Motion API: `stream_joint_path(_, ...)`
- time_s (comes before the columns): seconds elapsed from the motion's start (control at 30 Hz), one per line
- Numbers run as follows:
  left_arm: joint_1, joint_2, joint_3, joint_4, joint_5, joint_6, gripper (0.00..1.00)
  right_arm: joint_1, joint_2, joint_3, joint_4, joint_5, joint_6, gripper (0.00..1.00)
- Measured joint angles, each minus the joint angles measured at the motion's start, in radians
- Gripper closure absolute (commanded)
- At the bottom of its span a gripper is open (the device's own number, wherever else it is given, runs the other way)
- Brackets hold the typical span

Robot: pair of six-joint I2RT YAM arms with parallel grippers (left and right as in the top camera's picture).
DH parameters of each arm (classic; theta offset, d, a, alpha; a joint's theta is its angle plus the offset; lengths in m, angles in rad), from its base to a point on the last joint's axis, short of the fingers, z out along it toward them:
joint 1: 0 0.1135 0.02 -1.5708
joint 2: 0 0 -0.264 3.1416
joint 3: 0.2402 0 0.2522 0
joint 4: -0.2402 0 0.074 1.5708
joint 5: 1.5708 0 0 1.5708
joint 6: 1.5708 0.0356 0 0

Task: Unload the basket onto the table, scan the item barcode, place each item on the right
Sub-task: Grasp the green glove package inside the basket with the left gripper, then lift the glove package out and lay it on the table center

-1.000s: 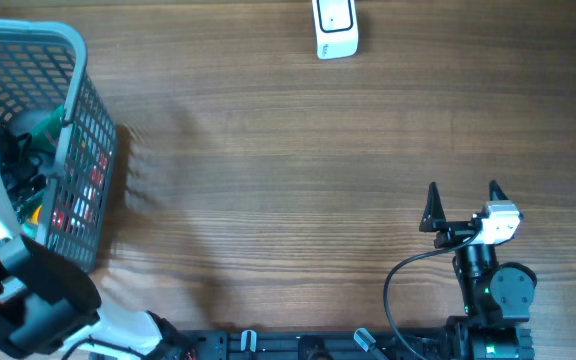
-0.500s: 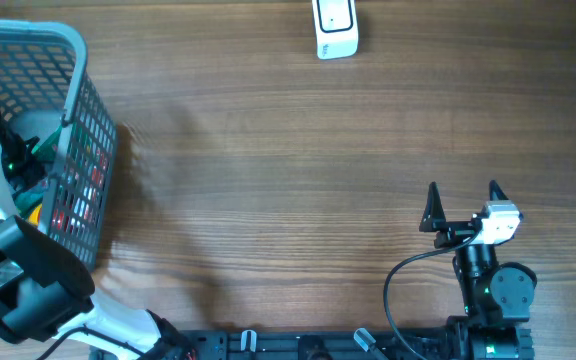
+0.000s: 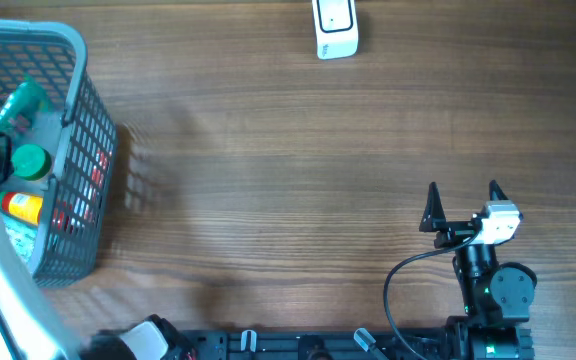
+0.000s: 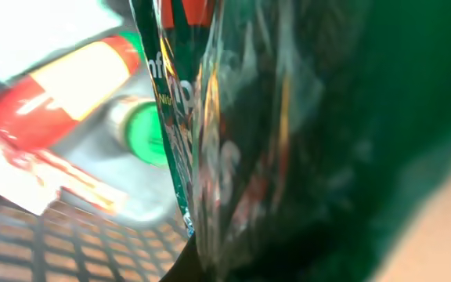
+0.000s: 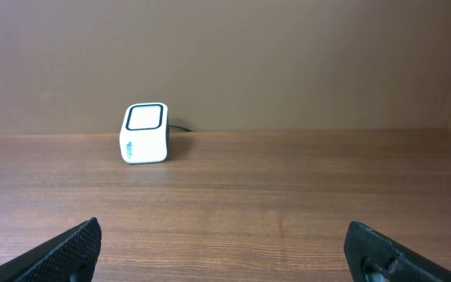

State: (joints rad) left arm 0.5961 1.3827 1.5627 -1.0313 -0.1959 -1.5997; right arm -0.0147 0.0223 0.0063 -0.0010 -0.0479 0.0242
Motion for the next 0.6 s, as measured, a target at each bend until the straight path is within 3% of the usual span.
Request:
stream_joint_path(0.3, 0.0, -0.366, 0.004, 0.211, 0.043, -0.001, 0.96, 0.0, 0.0, 0.0, 0.0, 0.0, 0.0, 0.0)
stream_joint_path(0.43, -0.025, -0.447, 0.006, 0.304, 0.182, 0.045, 0.96, 0.0, 0.0, 0.0, 0.0, 0.0, 0.0, 0.0)
stream_joint_path(0.6, -0.162, -0.436, 0.007, 0.313, 0.367, 0.195, 0.96, 0.0, 0.0, 0.0, 0.0, 0.0, 0.0, 0.0)
